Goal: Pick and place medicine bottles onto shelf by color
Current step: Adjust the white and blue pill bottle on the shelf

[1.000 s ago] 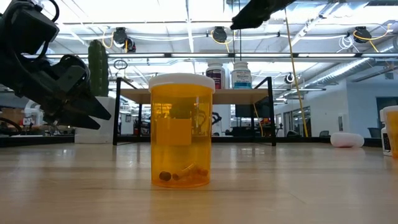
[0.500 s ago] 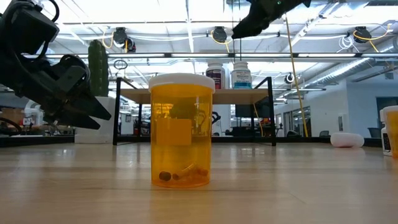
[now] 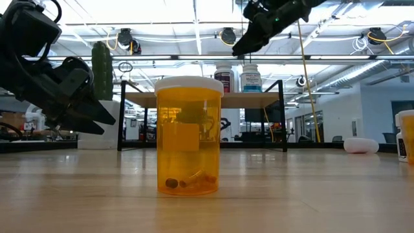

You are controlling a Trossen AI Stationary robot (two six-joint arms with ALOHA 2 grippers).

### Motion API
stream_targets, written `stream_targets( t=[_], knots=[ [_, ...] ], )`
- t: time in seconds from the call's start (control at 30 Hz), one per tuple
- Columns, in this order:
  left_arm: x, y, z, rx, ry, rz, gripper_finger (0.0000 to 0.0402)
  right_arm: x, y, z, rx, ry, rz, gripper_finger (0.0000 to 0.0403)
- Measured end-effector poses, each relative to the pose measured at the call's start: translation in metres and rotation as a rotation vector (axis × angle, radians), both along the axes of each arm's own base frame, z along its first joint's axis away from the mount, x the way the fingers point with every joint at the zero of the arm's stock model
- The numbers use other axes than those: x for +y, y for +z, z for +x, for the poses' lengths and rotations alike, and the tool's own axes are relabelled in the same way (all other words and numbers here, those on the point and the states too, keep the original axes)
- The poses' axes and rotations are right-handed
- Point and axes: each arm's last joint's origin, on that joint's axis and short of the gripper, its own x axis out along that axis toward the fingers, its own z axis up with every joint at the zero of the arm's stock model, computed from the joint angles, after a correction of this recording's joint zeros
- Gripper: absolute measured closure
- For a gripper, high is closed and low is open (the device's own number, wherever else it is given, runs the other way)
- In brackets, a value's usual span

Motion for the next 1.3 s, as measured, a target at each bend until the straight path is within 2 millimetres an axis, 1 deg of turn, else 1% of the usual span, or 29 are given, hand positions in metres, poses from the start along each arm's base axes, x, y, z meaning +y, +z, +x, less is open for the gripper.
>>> stream_targets(
  t=[0.2,0.4,0.63,0.77,1.13,1.3],
  knots=[
    [0.0,0.0,0.0,0.005,-0.006,0.009,0.0037,-0.002,-0.007,0.003,0.034,0.014,-0.002,0.0091],
    [0.0,0.0,0.0,0.003,-0.004,0.005,0.0037,0.002,-0.016,-0.002,0.136,0.032,0.04,0.0091],
    [0.0,0.0,0.0,-0.004,0.002,-0.005,0.0037,0.004,-0.017,-0.001,0.15,0.04,0.042,0.0094],
    [0.0,0.0,0.0,-0.004,0.003,-0.006,0.0037,0.005,-0.018,-0.002,0.159,0.045,0.036,0.0123],
    [0.0,0.0,0.0,-0.003,0.002,-0.005,0.0037,0.005,-0.02,-0.003,0.178,0.044,0.046,0.0244],
    [0.0,0.0,0.0,-0.003,0.002,-0.005,0.0037,0.005,-0.02,-0.004,0.197,0.024,0.039,0.0277]
  ],
)
